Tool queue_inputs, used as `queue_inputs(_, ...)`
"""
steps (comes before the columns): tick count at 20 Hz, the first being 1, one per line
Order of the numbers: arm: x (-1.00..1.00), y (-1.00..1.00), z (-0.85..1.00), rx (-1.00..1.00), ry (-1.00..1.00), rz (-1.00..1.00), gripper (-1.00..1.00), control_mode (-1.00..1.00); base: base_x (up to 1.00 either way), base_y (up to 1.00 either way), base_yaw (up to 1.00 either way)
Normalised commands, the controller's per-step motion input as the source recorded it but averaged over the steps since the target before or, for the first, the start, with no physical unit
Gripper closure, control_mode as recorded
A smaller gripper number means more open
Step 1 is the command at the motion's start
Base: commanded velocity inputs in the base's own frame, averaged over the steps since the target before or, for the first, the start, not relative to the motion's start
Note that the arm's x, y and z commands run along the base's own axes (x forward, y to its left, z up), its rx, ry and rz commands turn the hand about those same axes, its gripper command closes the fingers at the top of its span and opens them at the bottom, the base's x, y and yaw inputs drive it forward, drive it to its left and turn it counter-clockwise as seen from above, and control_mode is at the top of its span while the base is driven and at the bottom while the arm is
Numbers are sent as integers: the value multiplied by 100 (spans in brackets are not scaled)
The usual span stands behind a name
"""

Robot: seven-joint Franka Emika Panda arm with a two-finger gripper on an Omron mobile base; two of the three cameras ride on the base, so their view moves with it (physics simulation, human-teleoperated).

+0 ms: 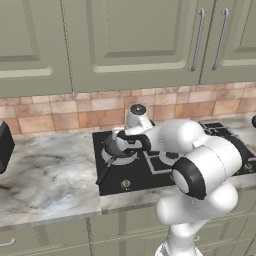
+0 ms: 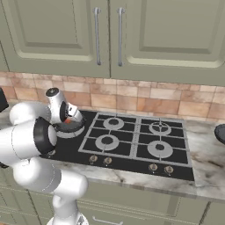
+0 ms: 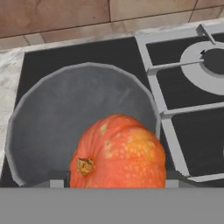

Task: Place both pans onto different burners. Then place the squash and the chicken drumstick on different pans.

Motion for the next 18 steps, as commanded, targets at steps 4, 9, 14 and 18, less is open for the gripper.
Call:
queue_inputs(4,11,23,-25,0,0,0,100,-100,0,0,0)
queue_inputs(9,10,4,-23,0,0,0,100,-100,0,0,0)
queue_inputs(14,11,0,-14,0,0,0,100,-100,0,0,0)
queue_inputs(18,18,0,-6,0,0,0,100,-100,0,0,0)
